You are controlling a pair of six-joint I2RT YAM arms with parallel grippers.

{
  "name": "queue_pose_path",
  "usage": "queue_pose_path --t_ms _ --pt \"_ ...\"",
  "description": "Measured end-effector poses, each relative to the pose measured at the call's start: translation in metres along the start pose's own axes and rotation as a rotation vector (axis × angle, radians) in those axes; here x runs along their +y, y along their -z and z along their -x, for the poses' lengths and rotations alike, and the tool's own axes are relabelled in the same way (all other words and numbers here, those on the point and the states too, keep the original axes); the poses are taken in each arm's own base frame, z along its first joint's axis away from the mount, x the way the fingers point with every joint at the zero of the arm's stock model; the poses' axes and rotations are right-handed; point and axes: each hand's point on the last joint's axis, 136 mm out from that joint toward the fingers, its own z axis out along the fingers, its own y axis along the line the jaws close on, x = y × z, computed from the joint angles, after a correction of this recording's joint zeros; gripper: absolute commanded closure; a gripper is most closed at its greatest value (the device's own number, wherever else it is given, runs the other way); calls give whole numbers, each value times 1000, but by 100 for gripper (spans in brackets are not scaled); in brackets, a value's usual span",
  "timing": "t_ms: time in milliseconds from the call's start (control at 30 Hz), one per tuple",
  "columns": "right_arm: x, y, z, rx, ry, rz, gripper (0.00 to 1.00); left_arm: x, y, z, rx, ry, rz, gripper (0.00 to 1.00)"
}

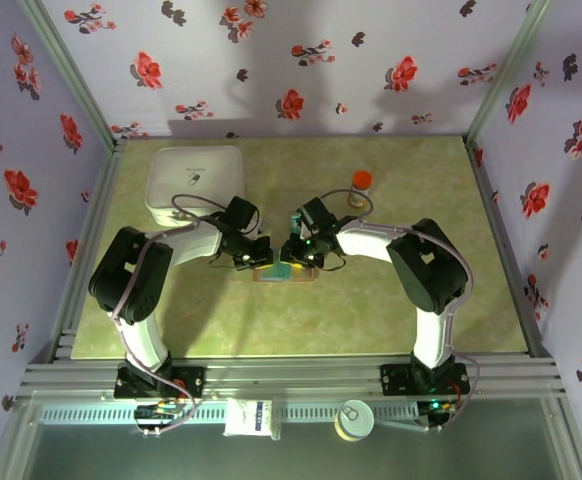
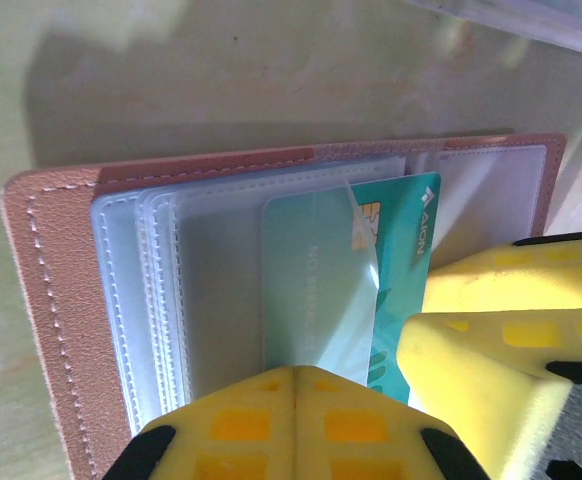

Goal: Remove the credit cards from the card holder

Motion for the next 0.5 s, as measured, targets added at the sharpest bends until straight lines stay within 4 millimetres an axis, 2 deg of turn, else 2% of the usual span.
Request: queue_pose_path --t_ms 233,500 --pt "0 0 0 -2 0 3 69 0 0 0 0 0 0 100" --pt "4 -1 0 2 -18 39 75 0 0 0 0 0 0 100"
